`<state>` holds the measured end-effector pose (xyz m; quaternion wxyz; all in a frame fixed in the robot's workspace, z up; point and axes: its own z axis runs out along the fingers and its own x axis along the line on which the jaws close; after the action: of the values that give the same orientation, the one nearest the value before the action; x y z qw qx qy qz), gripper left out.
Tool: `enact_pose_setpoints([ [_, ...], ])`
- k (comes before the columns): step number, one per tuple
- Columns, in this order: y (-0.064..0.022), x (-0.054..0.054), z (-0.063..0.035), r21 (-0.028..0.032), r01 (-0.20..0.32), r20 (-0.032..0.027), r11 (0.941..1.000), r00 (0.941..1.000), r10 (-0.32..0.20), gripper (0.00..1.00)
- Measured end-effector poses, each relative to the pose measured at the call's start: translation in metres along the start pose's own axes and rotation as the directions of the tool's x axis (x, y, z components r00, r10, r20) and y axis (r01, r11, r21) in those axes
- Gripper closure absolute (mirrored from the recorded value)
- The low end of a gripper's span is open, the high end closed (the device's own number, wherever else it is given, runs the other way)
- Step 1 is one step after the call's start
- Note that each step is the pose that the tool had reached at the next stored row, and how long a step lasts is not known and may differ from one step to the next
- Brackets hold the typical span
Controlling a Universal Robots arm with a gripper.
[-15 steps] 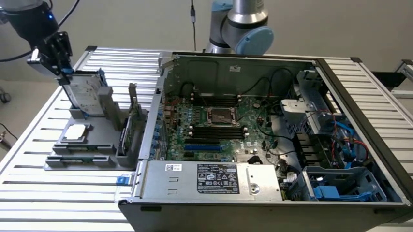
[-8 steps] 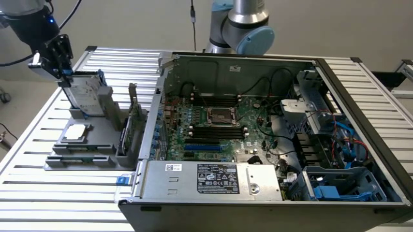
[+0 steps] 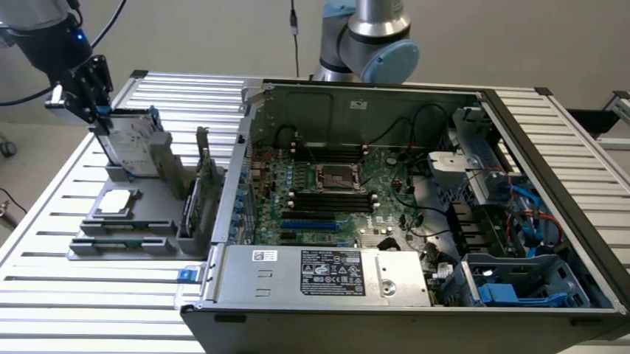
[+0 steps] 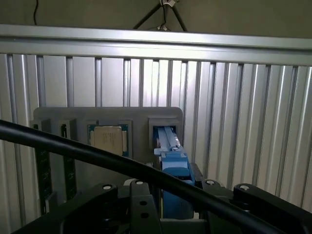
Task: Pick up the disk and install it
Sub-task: 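Pick up the disk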
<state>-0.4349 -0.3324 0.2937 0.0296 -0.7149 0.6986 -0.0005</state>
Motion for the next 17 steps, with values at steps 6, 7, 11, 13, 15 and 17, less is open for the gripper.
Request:
enact_pose_setpoints([
  [6,-0.0009,0.0,0.0005,0.0011,-0.014,0.0377,0.9999,0.9992,0.014,0.59],
  [7,-0.0009,0.0,0.0006,0.0011,-0.018,0.0409,0.9998,0.999,0.018,0.59],
  [11,-0.001,0.0,0.0009,-0.0012,-0.032,0.0443,0.9995,0.9985,0.032,0.59],
  [13,-0.0014,-0.0007,0.0011,-0.0054,-0.036,0.0442,0.9993,0.9984,0.036,0.59],
  [15,-0.0019,-0.0025,0.0012,-0.0089,-0.039,0.0438,0.9992,0.9983,0.039,0.59],
  [17,-0.0023,-0.0048,0.0013,-0.0116,-0.041,0.0435,0.9991,0.9982,0.042,0.59],
])
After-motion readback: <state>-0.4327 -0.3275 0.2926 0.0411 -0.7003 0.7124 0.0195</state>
